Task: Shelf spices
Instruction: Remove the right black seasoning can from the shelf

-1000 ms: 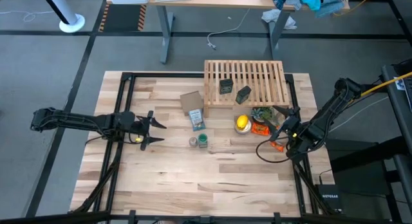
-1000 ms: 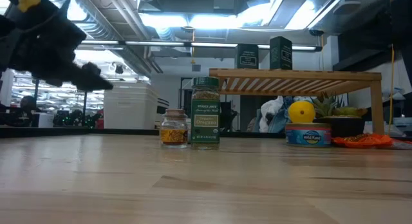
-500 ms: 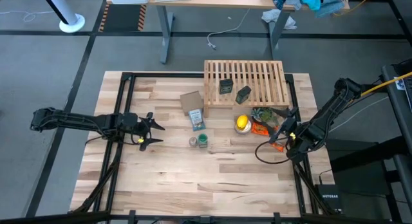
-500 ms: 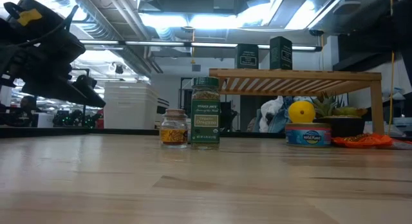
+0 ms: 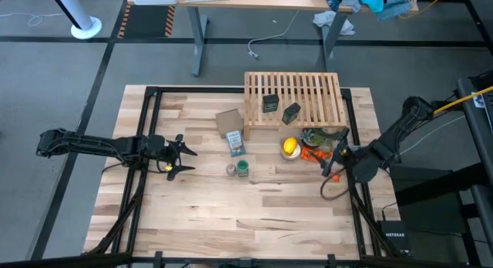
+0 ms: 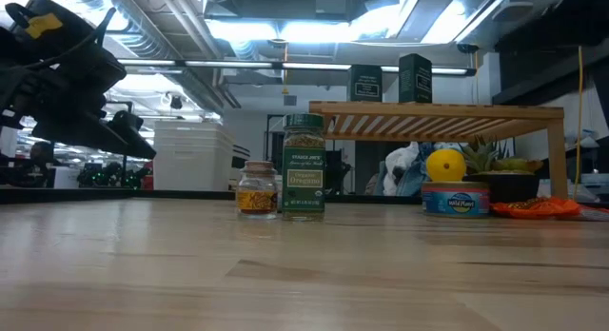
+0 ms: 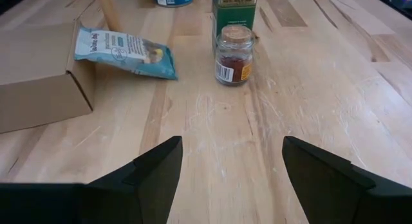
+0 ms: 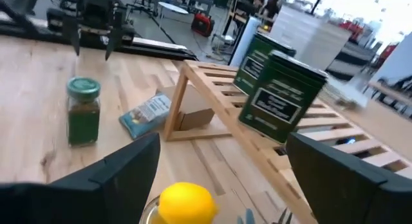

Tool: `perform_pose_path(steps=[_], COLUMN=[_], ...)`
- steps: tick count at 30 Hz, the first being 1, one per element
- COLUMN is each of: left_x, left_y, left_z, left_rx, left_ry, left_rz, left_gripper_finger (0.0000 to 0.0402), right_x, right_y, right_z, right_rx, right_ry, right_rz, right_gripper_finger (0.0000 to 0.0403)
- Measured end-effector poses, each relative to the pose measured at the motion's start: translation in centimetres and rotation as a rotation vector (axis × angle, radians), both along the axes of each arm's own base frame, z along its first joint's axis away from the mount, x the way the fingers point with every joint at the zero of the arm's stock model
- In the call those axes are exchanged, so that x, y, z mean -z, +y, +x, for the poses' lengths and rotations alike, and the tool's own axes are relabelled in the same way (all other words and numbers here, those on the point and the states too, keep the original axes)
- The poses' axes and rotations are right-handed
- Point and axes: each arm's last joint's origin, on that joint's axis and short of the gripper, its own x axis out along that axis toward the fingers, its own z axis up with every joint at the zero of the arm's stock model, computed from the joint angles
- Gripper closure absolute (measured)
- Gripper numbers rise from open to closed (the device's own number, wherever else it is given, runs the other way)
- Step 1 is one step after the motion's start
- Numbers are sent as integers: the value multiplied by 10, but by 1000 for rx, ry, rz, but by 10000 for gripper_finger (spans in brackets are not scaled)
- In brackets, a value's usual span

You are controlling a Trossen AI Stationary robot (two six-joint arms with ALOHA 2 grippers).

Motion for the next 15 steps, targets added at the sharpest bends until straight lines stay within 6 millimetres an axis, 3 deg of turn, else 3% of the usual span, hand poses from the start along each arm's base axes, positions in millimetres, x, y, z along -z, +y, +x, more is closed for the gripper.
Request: perform_pose_path(steps=[10,15], left_x=[0,0], left_y=[0,0], left_z=[0,0], left_rx=[0,0], left_ry=[1,1], left_rz=[0,0], left_gripper_finger=[141,141], right_x=[-25,-27], right_y=[-41,-61], right_z=[1,5], right_rx=[-104,-116], right_ry=[-36,-30], right_rz=[-27,-27], right_gripper_finger=[61,61])
